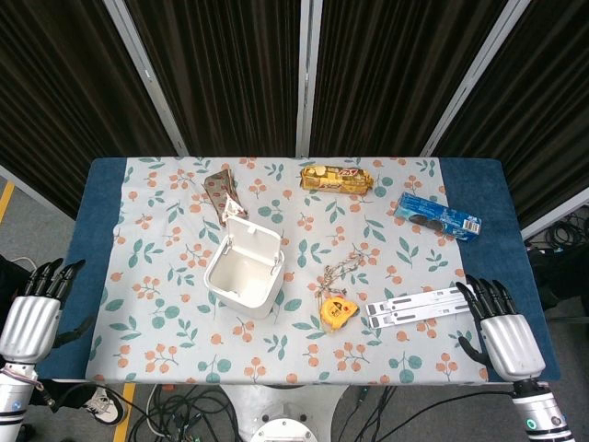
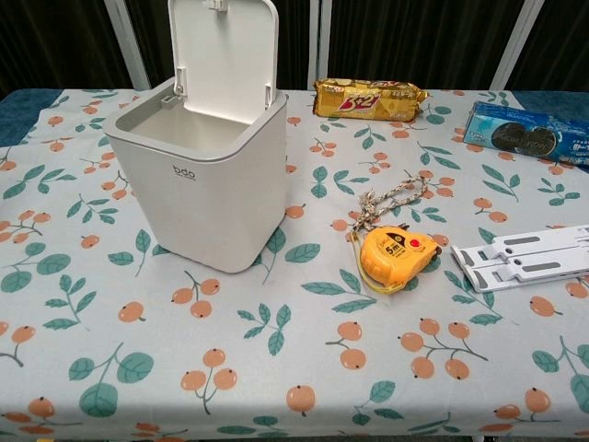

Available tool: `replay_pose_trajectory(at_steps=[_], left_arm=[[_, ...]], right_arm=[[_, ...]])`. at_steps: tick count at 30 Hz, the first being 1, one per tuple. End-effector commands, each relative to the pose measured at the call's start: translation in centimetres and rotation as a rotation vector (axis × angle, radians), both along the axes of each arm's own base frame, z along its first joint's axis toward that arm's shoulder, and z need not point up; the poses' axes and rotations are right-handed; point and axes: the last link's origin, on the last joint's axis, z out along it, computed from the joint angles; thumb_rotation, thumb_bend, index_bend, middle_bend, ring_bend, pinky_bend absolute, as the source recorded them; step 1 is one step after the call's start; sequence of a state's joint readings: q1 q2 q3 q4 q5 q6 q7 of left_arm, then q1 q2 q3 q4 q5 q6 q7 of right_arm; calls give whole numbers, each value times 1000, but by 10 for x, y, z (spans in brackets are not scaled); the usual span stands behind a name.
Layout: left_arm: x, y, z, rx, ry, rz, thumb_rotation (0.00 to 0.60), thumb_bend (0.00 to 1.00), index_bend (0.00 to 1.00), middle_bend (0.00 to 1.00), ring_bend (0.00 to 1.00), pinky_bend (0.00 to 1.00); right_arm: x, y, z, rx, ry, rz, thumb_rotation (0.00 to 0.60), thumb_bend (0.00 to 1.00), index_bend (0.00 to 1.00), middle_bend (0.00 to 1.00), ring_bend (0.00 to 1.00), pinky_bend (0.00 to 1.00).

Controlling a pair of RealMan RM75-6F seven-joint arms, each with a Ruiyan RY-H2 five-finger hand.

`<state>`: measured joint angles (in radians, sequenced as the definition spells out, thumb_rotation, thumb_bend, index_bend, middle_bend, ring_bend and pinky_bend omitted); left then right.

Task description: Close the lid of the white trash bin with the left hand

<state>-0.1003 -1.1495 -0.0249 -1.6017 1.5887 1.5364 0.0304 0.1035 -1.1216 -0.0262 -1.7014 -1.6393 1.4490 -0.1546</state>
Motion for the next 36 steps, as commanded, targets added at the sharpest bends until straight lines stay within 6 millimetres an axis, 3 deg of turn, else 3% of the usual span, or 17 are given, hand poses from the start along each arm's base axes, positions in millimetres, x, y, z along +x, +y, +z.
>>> replay_pose_trajectory(at_steps=[1,9,14,23,29,36], left_arm=[[1,0,-1,-4,-3,-1,600,208,75,162,48,103],[1,2,-2,-14,-7,-5,600,208,75,163,48,103],[5,4,-2,-18,-14,-21,600,209,75,162,49,105],[34,30,5,-19,-31,-126,600,202,74,162,48,105],[69,59,11,-66,-31,-218,600,208,74,162,49,106],[136,96,4,-180,-40,-394,600,263,73,162,49,110]], right_arm=[[-1,-1,-1,2,-1,-1,600,167,0,0,0,0],[-5,-1,-2,-1,-5,-7,600,168,0,0,0,0],[-7,0,0,15,-10,9,600,275,0,0,0,0],[-22,-6,4,9,-26,-21,600,295,0,0,0,0],[-24,-5,2,20,-19,-27,600,290,0,0,0,0],[-19,-8,-1,28,-19,-9,600,296,0,0,0,0]])
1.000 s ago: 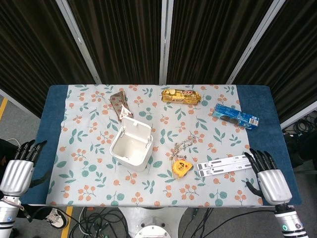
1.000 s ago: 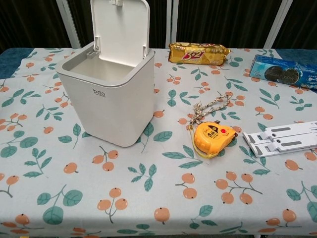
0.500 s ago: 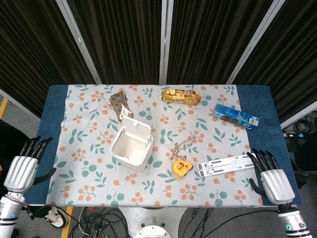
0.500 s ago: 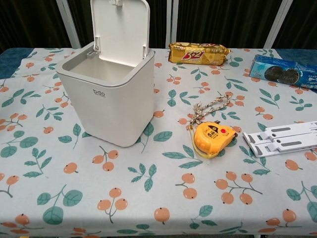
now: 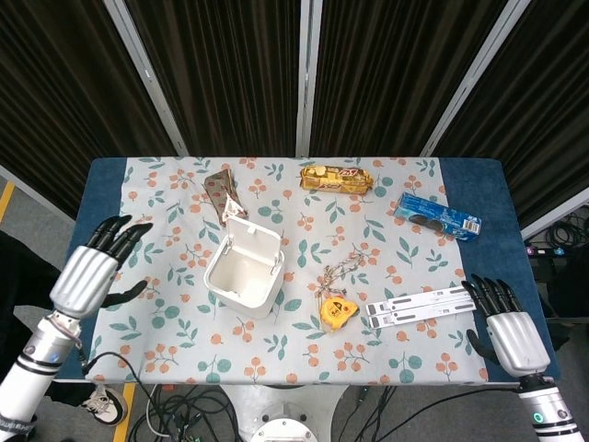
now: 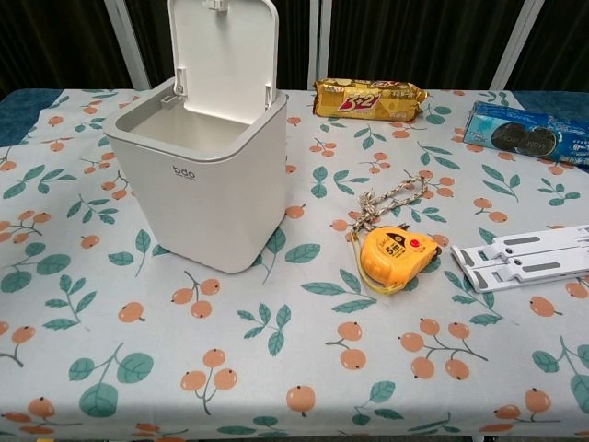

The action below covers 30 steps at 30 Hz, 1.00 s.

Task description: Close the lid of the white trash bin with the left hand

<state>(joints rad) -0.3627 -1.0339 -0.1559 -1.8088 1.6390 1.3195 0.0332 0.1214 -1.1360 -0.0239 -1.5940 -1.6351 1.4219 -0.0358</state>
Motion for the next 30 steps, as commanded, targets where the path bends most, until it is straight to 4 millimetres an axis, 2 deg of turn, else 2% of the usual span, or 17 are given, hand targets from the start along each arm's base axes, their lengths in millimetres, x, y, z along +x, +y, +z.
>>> replay_pose_trajectory(at_steps=[1,8,17,23,30], left_arm=[[40,22,-3,-61,5,-101,600,275,73,162,48,110],[80,61,-21,-171,-53,-147,600,353,73,157,49,110],[105,87,-46,-269,-9,-170,600,496,73,145,47,111],[107,89,-54,-316,49,-150,600,538,75,144,47,109],[101,74,-55,-323,98,-152,600,543,75,163,47,108]], right_arm=[[1,0,-1,3,2,5,600,295,0,0,0,0],[-1,-2,-1,1,6,-8,600,284,0,0,0,0],[-5,-4,0,-1,0,-17,600,289,0,0,0,0],[-7,-5,2,16,-11,-10,600,301,0,0,0,0],[-11,-5,2,14,-17,-21,600,301,0,0,0,0]])
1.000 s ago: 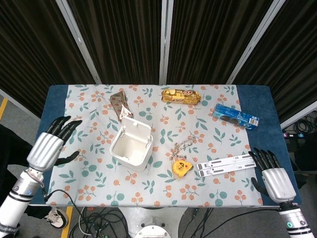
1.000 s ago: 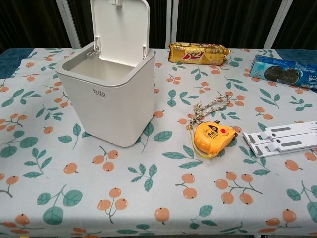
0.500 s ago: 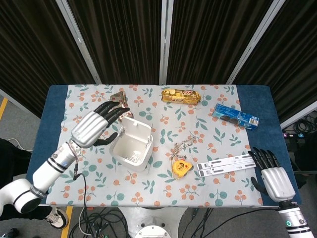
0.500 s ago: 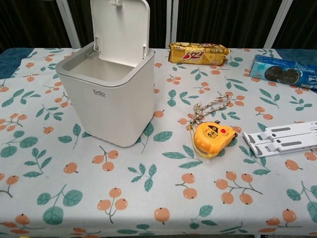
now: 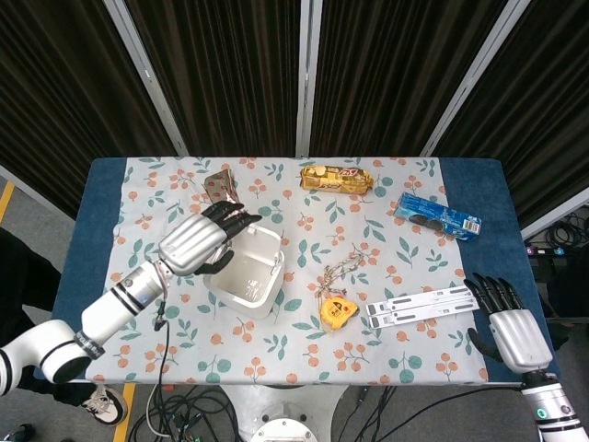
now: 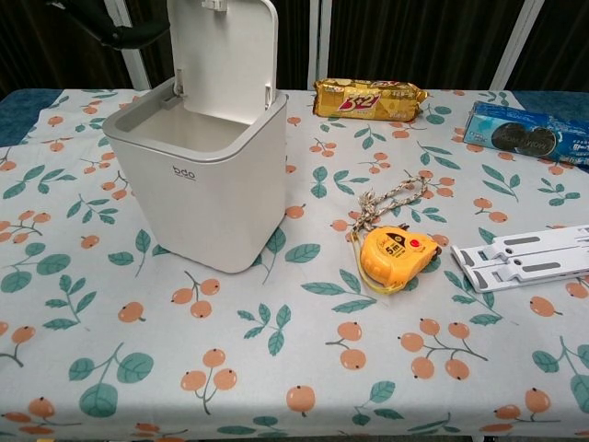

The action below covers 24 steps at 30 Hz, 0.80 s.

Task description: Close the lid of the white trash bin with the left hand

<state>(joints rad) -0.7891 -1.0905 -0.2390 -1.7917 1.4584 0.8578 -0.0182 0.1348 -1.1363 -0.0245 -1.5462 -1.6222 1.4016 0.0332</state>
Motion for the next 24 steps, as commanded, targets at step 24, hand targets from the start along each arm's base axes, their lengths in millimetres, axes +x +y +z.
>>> replay_pose_trajectory(at_steps=[24], left_arm=[[-45,-89,16,-66,95,30,600,568,101,176,47,107]], right_arm=[[-4,3,-8,20,8,-14,600,303,0,0,0,0]])
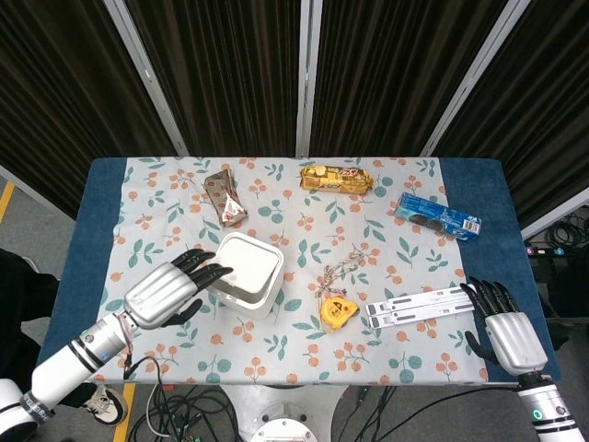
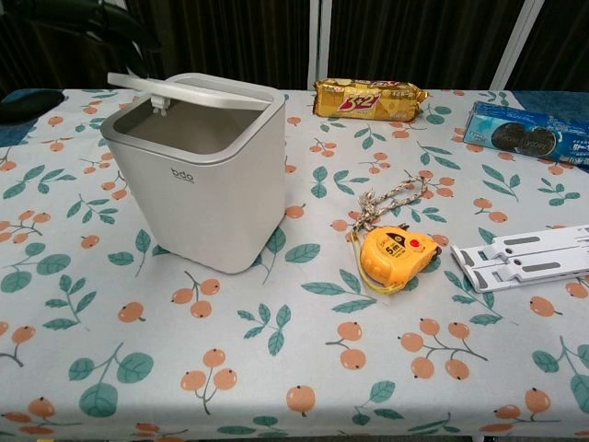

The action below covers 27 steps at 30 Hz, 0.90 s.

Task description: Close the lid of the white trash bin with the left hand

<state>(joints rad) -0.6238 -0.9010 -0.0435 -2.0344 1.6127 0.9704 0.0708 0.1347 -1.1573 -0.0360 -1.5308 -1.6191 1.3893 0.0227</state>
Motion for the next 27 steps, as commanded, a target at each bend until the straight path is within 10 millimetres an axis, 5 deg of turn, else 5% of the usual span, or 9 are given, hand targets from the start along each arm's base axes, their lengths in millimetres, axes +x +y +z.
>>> replay_pose_trajectory(at_steps=[1,27], left_arm=[[-4,-5,-4,-8,-21,5,600,568,101,176,47,107],[-21,-12,-39,-50,-24,31,600,567,85,176,47,112]], right_arm=[[-1,0,0,0,-1,-5,600,303,0,0,0,0],[-7,3,-6,20,1,-35,600,303,0,0,0,0]])
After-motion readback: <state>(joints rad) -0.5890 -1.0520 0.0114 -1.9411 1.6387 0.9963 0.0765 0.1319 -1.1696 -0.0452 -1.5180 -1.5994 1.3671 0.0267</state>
